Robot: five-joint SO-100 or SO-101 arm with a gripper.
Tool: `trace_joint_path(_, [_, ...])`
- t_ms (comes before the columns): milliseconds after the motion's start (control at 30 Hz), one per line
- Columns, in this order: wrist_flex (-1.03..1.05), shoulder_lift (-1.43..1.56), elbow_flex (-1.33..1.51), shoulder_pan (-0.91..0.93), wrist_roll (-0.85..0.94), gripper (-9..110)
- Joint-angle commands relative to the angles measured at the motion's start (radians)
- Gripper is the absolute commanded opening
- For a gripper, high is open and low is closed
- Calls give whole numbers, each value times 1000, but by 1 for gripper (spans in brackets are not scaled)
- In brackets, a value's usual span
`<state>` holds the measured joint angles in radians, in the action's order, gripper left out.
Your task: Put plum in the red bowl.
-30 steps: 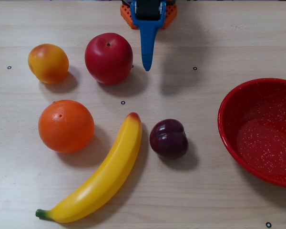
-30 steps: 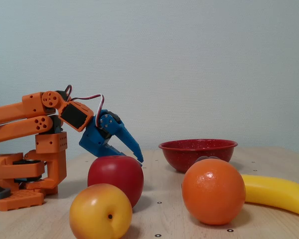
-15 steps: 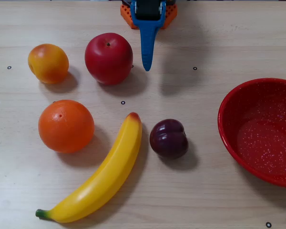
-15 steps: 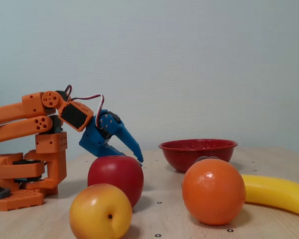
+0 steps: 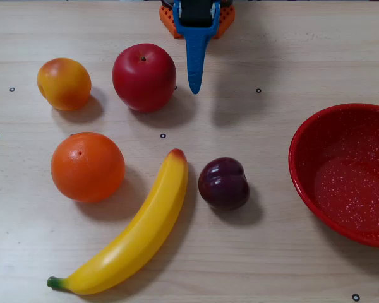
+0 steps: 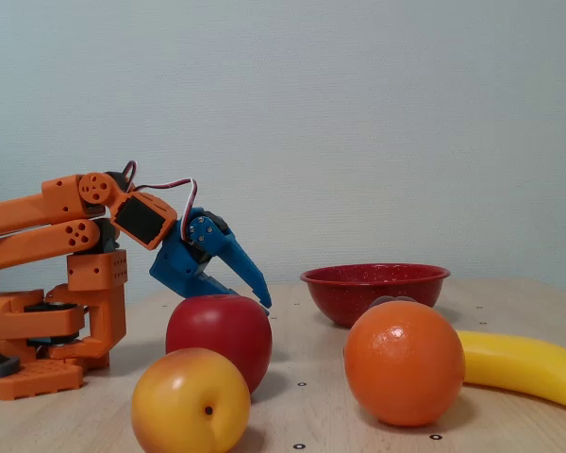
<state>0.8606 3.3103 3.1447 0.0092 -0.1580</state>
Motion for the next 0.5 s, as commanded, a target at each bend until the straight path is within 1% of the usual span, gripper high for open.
trace_joint_path(0, [5,21,41,-6,0,0])
trace_joint_path(100, [5,21,41,-8,2,0])
trace_joint_path(267, [11,21,32,-5,55,0])
trace_joint_path(400, [84,15,-34,-6,66,0])
trace_joint_path(467, [156,-6,-97,-15,61,0])
